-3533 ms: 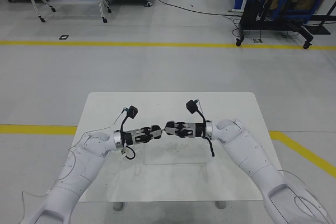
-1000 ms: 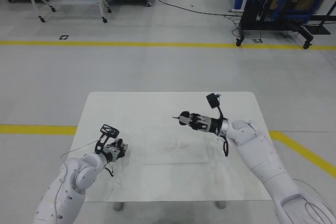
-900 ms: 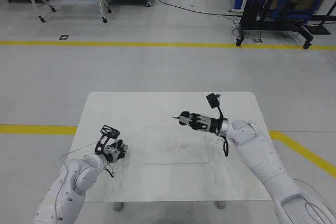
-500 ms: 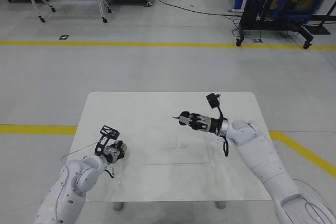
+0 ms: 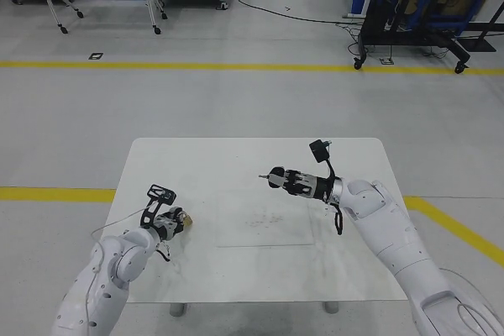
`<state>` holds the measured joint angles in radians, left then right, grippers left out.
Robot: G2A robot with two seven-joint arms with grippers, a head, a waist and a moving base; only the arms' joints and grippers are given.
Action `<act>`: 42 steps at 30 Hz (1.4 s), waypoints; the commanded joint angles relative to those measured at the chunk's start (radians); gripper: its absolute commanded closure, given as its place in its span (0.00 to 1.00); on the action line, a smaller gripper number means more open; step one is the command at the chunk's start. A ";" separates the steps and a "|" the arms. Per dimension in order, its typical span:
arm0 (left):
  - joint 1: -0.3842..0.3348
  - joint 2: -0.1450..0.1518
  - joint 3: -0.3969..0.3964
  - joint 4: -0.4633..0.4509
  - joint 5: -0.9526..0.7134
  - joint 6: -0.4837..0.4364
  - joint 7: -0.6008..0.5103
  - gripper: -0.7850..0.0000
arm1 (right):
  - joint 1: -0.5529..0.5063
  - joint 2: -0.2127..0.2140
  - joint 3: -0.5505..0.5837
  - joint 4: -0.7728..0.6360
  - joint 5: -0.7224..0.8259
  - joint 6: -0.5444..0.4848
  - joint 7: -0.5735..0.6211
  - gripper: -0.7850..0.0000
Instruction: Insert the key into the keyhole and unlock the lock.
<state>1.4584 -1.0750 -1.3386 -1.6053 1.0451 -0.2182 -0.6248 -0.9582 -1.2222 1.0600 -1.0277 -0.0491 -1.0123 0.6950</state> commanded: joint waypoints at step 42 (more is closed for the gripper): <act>-0.398 -0.056 0.084 0.486 -1.198 -0.080 -0.498 1.00 | -0.016 -0.009 -0.018 -0.032 0.087 0.001 -0.042 1.00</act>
<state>1.0875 -1.1276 -1.2678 -1.1562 0.0045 -0.3457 -1.0259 -0.9692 -1.2269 1.0526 -1.0463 -0.0220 -1.0088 0.6739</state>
